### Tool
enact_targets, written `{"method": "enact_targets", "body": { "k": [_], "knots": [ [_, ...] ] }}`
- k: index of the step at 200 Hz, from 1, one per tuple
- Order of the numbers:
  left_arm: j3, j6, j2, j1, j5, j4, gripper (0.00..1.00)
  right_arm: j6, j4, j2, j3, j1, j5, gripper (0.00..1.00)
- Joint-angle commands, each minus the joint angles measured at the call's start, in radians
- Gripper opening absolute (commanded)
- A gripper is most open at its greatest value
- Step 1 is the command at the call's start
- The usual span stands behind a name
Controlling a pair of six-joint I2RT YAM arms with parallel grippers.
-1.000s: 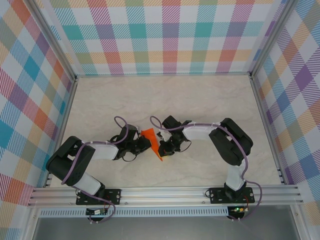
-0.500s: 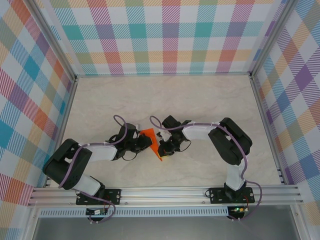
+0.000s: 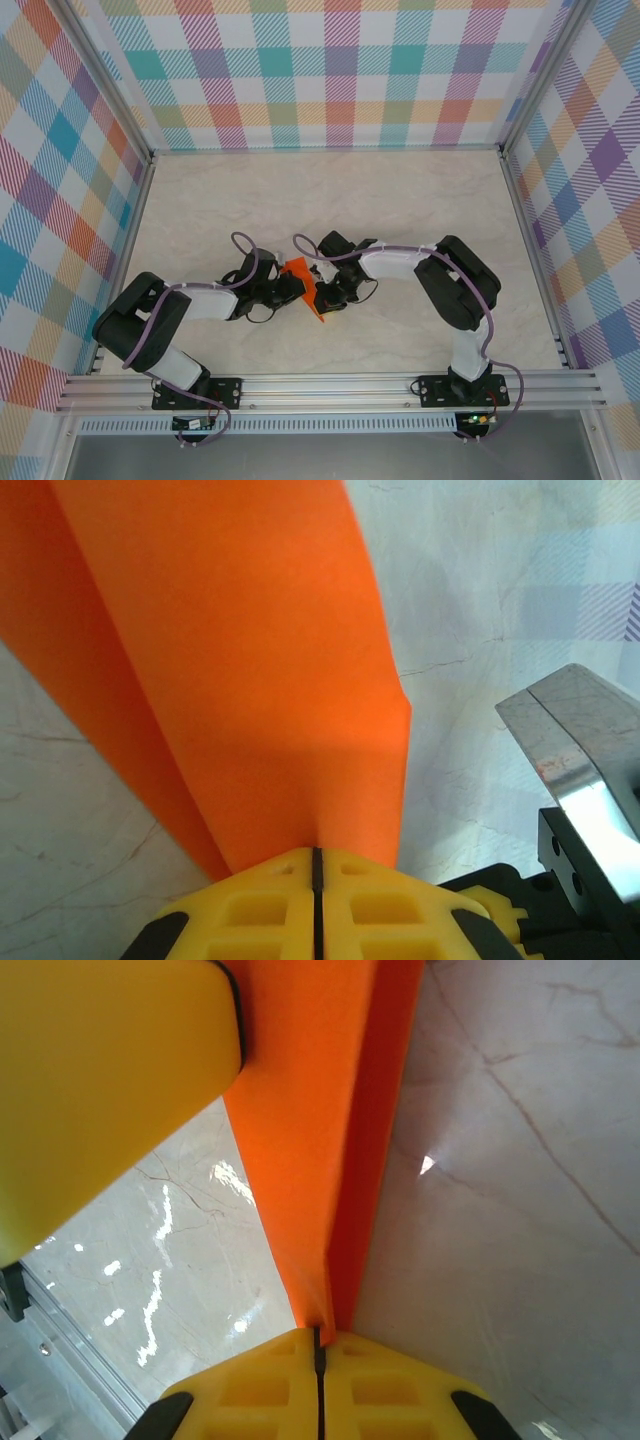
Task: Fold a paper plane with a square sheet of paper (pick it up from the middle)
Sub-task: Fold the wing for the fifth time at the center of the table.
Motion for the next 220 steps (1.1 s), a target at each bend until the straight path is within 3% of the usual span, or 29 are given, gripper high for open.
{"method": "enact_targets", "body": {
  "k": [1, 72, 139, 154, 181, 220],
  "knots": [
    [0.026, 0.024, 0.009, -0.014, -0.028, -0.025, 0.08, -0.027, -0.055, 0.072, -0.012, 0.017, 0.140, 0.07],
    [0.023, 0.034, 0.015, -0.015, -0.073, -0.126, 0.07, -0.017, 0.005, 0.002, -0.038, 0.033, 0.170, 0.12],
    [0.012, 0.040, 0.007, -0.017, -0.086, -0.133, 0.06, 0.052, 0.173, -0.299, -0.147, 0.031, 0.173, 0.33],
    [0.010, 0.040, 0.007, -0.016, -0.085, -0.129, 0.06, 0.053, 0.171, -0.285, -0.131, 0.031, 0.099, 0.31],
    [0.003, 0.038, 0.003, -0.018, -0.089, -0.126, 0.06, 0.077, 0.172, -0.171, -0.076, 0.031, -0.009, 0.16],
    [-0.010, 0.035, -0.013, -0.018, -0.096, -0.125, 0.06, 0.110, 0.218, -0.078, -0.048, 0.031, -0.047, 0.12]
  ]
}}
